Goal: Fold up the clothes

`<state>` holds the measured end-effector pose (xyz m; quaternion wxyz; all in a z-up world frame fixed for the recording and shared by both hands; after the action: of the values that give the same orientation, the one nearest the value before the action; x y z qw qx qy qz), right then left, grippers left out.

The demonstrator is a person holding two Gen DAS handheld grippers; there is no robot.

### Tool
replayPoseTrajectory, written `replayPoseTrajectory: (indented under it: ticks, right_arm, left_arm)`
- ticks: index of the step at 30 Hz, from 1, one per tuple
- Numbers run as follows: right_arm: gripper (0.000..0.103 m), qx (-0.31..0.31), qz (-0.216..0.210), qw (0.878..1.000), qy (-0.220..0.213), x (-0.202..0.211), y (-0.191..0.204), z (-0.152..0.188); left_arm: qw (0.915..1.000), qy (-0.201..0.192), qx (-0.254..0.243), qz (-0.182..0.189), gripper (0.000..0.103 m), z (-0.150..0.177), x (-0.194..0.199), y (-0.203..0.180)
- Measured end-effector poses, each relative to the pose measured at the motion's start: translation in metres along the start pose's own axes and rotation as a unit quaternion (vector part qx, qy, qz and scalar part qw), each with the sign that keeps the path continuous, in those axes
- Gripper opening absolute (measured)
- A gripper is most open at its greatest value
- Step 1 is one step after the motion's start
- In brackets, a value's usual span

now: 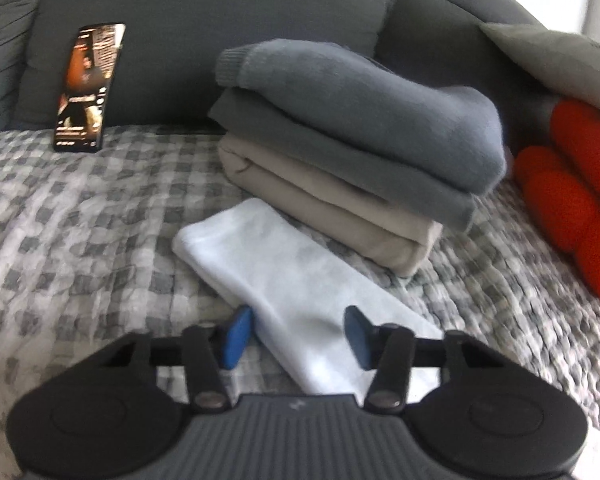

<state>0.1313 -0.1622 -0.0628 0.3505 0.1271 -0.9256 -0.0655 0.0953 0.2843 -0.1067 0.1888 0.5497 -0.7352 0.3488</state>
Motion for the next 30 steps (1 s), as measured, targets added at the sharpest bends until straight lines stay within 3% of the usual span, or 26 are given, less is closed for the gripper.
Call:
replayPoseTrajectory:
  ticks: [3,5,8,13,20,30]
  right_arm:
    - [0.063,0.005,-0.006,1.000,0.000,-0.001,0.006,-0.001]
    - [0.063,0.008,-0.009,1.000,0.001,-0.002,0.011,-0.001]
    - [0.063,0.009,-0.015,1.000,0.004,-0.005,0.016,-0.001]
    - [0.063,0.009,-0.023,1.000,0.006,-0.008,0.024,-0.002]
    - [0.063,0.007,-0.035,0.999,0.004,-0.012,0.035,-0.006]
    - [0.063,0.008,-0.054,0.999,0.004,-0.017,0.049,-0.008]
  left_arm:
    - [0.9998,0.000,0.022,0.000,0.033,-0.003,0.001,0.006]
    - [0.9992,0.001,0.040,0.001,0.018,-0.005,0.001,0.012]
    - [0.9976,0.004,0.069,0.006,0.008,-0.009,0.001,0.019]
    - [0.9951,-0.001,0.094,0.031,0.007,-0.012,0.007,0.021]
    - [0.9873,-0.017,0.108,0.115,0.006,-0.022,0.027,0.012]
    - [0.9659,-0.039,0.105,0.233,0.006,-0.029,0.079,-0.011]
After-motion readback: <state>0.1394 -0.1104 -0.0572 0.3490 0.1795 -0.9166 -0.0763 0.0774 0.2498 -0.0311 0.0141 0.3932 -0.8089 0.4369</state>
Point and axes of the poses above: each gripper's, at about its wrist camera, not at the fingertips, and x roughly against the way its jaws point, y to its left, z to its underside, the point moved 3 cm from there along -x, roughly the way its jaws point, and after that the axes turned 9 degrees about x, right-handed, at the moved point
